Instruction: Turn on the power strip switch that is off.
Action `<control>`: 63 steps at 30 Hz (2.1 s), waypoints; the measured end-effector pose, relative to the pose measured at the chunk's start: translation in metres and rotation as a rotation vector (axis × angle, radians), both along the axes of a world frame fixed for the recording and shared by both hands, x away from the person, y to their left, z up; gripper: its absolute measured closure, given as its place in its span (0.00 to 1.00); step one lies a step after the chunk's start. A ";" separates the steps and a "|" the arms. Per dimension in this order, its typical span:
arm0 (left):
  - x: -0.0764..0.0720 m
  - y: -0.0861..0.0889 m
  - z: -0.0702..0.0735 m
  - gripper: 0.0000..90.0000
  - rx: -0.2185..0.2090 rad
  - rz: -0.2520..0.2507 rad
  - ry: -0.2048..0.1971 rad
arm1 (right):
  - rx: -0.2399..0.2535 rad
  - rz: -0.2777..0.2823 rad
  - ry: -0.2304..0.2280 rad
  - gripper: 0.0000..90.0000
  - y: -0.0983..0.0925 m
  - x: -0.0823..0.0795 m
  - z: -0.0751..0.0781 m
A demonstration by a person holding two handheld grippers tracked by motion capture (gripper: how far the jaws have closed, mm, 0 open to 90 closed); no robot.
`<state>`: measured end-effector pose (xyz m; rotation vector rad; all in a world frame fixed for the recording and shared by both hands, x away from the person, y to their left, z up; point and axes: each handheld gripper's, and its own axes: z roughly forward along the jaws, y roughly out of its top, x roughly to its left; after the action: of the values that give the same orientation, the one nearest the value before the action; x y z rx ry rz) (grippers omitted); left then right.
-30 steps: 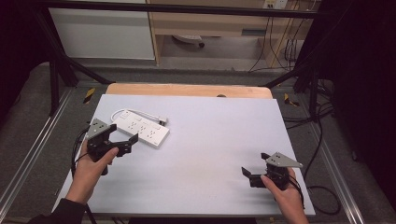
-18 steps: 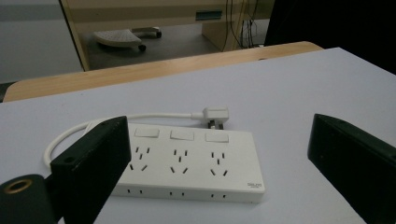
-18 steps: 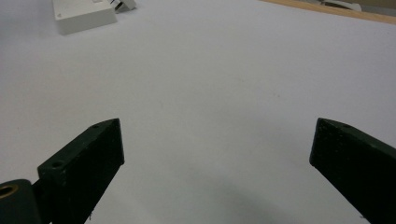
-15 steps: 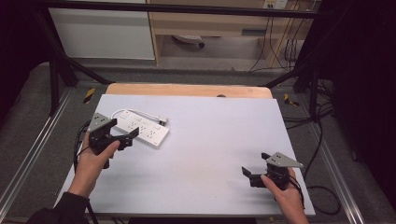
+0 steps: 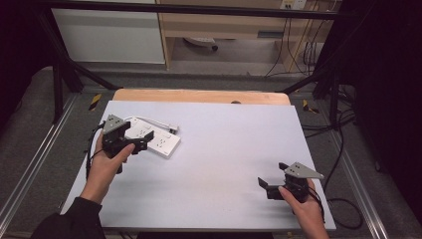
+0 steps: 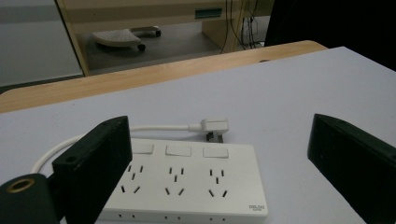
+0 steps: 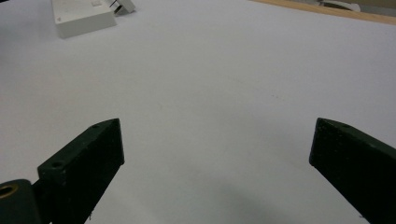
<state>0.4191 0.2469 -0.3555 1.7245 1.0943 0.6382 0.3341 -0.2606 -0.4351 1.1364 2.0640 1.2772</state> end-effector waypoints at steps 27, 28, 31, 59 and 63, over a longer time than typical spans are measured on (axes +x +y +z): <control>0.023 -0.010 0.004 0.08 0.008 -0.010 0.013 | 0.042 -0.038 0.011 0.04 -0.006 0.002 0.000; 0.025 -0.010 0.003 0.08 0.011 -0.009 0.014 | 0.030 -0.033 0.010 0.04 -0.005 0.002 -0.001; 0.029 -0.009 0.001 0.08 0.006 0.005 0.007 | 0.027 -0.031 0.007 0.04 -0.004 0.001 0.000; 0.062 -0.014 -0.015 0.10 0.039 0.077 0.055 | 0.044 -0.034 0.030 0.04 -0.004 0.001 -0.002; 0.066 -0.014 -0.018 0.11 0.039 0.086 0.053 | 0.046 -0.030 0.028 0.04 -0.005 0.001 -0.002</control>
<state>0.4848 0.2332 -0.3732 1.7444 1.2056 0.6743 0.3353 -0.2655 -0.4368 1.2070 2.0392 1.3085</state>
